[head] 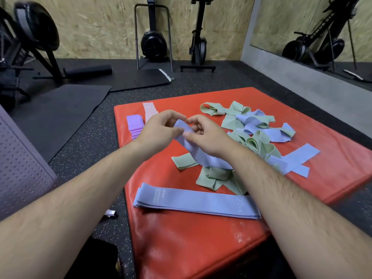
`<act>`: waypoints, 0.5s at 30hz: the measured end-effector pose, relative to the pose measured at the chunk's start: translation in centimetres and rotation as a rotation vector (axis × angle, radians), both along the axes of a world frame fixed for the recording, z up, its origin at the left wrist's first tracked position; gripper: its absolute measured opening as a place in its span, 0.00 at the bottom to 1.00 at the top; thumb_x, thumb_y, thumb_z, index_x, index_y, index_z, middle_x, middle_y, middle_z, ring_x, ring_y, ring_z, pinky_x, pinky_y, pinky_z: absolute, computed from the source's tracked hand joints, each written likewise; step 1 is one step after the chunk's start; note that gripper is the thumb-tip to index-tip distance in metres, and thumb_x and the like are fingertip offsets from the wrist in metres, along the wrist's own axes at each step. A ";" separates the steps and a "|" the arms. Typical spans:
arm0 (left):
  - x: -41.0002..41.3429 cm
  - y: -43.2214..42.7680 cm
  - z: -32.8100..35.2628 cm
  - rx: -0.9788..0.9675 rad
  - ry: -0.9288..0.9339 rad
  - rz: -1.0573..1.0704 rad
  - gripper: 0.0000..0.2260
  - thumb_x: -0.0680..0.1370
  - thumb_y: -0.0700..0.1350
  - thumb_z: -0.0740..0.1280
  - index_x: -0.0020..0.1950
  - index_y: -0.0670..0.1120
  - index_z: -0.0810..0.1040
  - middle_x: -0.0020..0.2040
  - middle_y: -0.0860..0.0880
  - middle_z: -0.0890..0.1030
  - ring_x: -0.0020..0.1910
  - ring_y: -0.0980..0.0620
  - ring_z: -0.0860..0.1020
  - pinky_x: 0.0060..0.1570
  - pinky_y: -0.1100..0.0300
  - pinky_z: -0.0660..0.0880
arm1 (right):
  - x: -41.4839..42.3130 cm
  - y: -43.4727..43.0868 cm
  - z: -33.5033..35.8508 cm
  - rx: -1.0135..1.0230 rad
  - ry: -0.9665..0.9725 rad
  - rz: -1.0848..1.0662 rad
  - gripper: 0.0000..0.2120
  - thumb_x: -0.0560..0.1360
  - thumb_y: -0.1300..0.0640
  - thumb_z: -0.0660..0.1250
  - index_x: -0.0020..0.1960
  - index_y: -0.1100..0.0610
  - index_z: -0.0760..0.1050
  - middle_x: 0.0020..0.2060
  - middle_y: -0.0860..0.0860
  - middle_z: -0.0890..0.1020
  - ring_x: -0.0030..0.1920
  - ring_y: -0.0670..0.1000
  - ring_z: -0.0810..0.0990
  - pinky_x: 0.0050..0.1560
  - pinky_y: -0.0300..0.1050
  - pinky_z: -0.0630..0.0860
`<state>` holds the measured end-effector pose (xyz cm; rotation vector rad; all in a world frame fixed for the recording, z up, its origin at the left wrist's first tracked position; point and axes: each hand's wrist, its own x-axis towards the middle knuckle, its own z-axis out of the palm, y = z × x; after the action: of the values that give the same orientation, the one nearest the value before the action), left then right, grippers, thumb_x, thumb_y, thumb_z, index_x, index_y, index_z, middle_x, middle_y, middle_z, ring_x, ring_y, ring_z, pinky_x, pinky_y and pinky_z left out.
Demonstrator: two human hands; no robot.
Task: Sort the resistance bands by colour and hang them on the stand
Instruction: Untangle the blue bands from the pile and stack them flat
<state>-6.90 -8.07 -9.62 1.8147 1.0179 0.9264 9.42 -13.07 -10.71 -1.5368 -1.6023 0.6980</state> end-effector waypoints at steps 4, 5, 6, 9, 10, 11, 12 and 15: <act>-0.9 0.3 0.5 -0.042 -0.047 0.030 0.12 0.76 0.34 0.70 0.53 0.50 0.81 0.42 0.51 0.79 0.38 0.56 0.77 0.40 0.58 0.75 | 0.7 -0.8 0.2 -0.030 -0.240 0.010 0.10 0.77 0.49 0.70 0.46 0.55 0.75 0.37 0.46 0.75 0.36 0.45 0.72 0.38 0.43 0.67; -1.2 0.4 0.6 -0.049 -0.053 0.037 0.12 0.76 0.34 0.69 0.53 0.49 0.81 0.41 0.52 0.79 0.37 0.58 0.77 0.38 0.63 0.75 | 1.0 -1.0 0.4 -0.044 -0.268 0.009 0.11 0.77 0.49 0.70 0.43 0.55 0.74 0.36 0.46 0.75 0.35 0.46 0.71 0.38 0.44 0.66; -1.4 0.5 0.8 -0.055 -0.057 0.045 0.12 0.76 0.34 0.69 0.54 0.49 0.81 0.41 0.52 0.79 0.36 0.60 0.77 0.36 0.67 0.73 | 1.4 -1.4 0.6 -0.060 -0.293 0.009 0.12 0.76 0.48 0.71 0.41 0.55 0.73 0.35 0.46 0.74 0.35 0.46 0.70 0.38 0.44 0.66; -2.1 0.8 0.9 -0.099 -0.102 0.071 0.11 0.76 0.33 0.69 0.54 0.47 0.81 0.41 0.52 0.80 0.37 0.58 0.78 0.36 0.69 0.74 | 2.8 -2.3 0.9 -0.089 -0.331 -0.004 0.14 0.75 0.47 0.72 0.42 0.57 0.74 0.36 0.49 0.75 0.36 0.48 0.72 0.40 0.47 0.69; -2.3 1.0 0.9 -0.118 -0.116 0.077 0.11 0.76 0.32 0.69 0.53 0.46 0.81 0.41 0.52 0.81 0.37 0.57 0.78 0.37 0.67 0.75 | 3.4 -2.6 1.0 -0.097 -0.333 -0.017 0.14 0.74 0.47 0.72 0.44 0.57 0.75 0.37 0.51 0.77 0.37 0.48 0.73 0.41 0.47 0.70; -2.5 1.1 0.9 -0.133 -0.129 0.080 0.11 0.76 0.32 0.69 0.53 0.46 0.81 0.41 0.52 0.81 0.37 0.56 0.79 0.39 0.65 0.75 | 3.9 -2.9 1.2 -0.107 -0.333 -0.030 0.14 0.74 0.46 0.73 0.45 0.57 0.76 0.39 0.52 0.78 0.38 0.49 0.74 0.41 0.47 0.71; -2.7 1.3 0.8 -0.144 -0.141 0.084 0.11 0.75 0.32 0.69 0.52 0.46 0.81 0.41 0.51 0.81 0.39 0.54 0.79 0.41 0.63 0.75 | 4.4 -3.2 1.3 -0.121 -0.340 -0.043 0.14 0.74 0.46 0.73 0.46 0.57 0.77 0.39 0.52 0.78 0.38 0.49 0.74 0.41 0.47 0.71; -3.5 2.0 0.6 -0.164 -0.145 0.105 0.12 0.75 0.33 0.70 0.54 0.45 0.82 0.45 0.48 0.81 0.44 0.50 0.79 0.49 0.55 0.75 | 6.0 -4.5 1.8 -0.158 -0.395 -0.084 0.13 0.74 0.47 0.73 0.44 0.55 0.76 0.35 0.47 0.75 0.35 0.48 0.73 0.35 0.41 0.68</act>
<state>-10.42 -6.10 -9.03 1.5489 1.0729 0.9925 15.44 -17.55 -8.88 -1.9390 -1.7856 0.5048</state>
